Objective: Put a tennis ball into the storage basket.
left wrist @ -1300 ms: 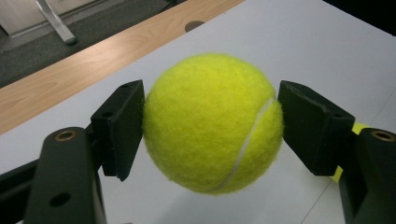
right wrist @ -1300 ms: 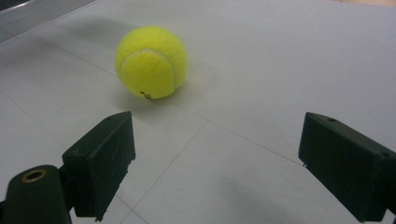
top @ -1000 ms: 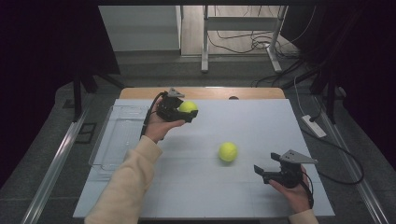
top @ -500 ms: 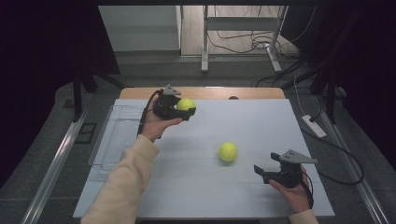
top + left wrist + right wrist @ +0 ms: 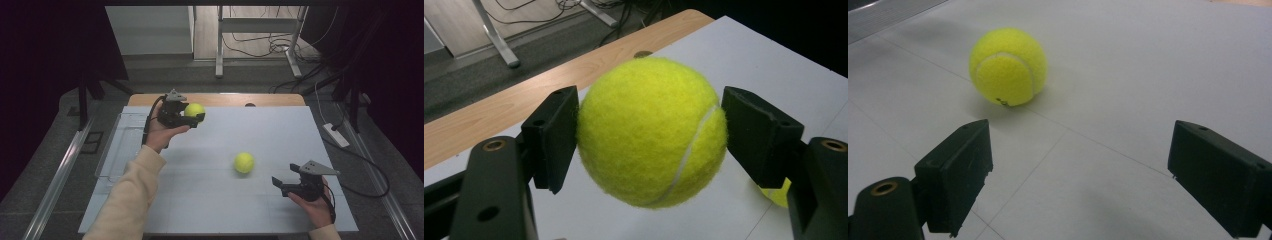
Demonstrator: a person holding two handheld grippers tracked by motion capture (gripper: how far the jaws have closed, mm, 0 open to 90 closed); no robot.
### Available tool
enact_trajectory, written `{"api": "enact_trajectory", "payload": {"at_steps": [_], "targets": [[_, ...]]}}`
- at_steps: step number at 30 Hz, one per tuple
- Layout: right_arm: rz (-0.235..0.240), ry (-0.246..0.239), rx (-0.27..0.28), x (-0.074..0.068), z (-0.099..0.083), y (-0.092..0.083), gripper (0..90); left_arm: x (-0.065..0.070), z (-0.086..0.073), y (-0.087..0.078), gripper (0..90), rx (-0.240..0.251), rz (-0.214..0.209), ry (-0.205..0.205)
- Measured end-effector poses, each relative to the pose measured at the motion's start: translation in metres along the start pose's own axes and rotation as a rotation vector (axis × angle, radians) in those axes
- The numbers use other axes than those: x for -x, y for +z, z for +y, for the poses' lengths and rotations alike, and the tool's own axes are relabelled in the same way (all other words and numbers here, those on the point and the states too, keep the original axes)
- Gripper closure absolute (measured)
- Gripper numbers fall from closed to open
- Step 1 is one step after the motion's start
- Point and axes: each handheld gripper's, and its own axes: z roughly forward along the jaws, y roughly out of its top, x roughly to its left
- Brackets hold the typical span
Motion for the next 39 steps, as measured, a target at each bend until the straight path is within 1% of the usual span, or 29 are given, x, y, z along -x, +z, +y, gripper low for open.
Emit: {"api": "enact_trajectory", "payload": {"at_steps": [5,12,15,18,23,25,33,39], "targets": [[0.000,0.000,0.000,0.000,0.000,0.000,11.0,-0.001,-0.001,-0.003,27.3,0.004,0.004,0.003],[0.000,0.001,0.000,0.000,0.000,0.000,11.0,-0.003,-0.001,-0.008,27.3,0.016,0.007,-0.007],[0.000,0.001,0.000,0.000,0.000,0.000,10.9,-0.004,-0.002,-0.010,27.3,0.014,0.008,-0.004],[0.000,0.003,0.002,0.000,0.000,0.000,10.9,-0.005,-0.002,-0.012,27.3,0.019,0.014,-0.011],[0.004,0.001,0.000,-0.001,0.000,0.000,10.8,-0.008,-0.004,-0.016,27.3,0.020,0.011,-0.012],[0.003,0.002,0.001,-0.001,0.000,0.000,10.8,-0.009,-0.005,-0.018,27.3,0.016,0.015,-0.006],[0.000,0.001,0.000,0.000,0.000,0.000,10.9,-0.015,-0.008,-0.027,27.3,0.029,0.023,-0.024],[0.000,0.003,-0.002,0.000,0.000,0.000,10.9,-0.019,-0.010,-0.033,27.3,0.035,0.031,-0.030]]}}
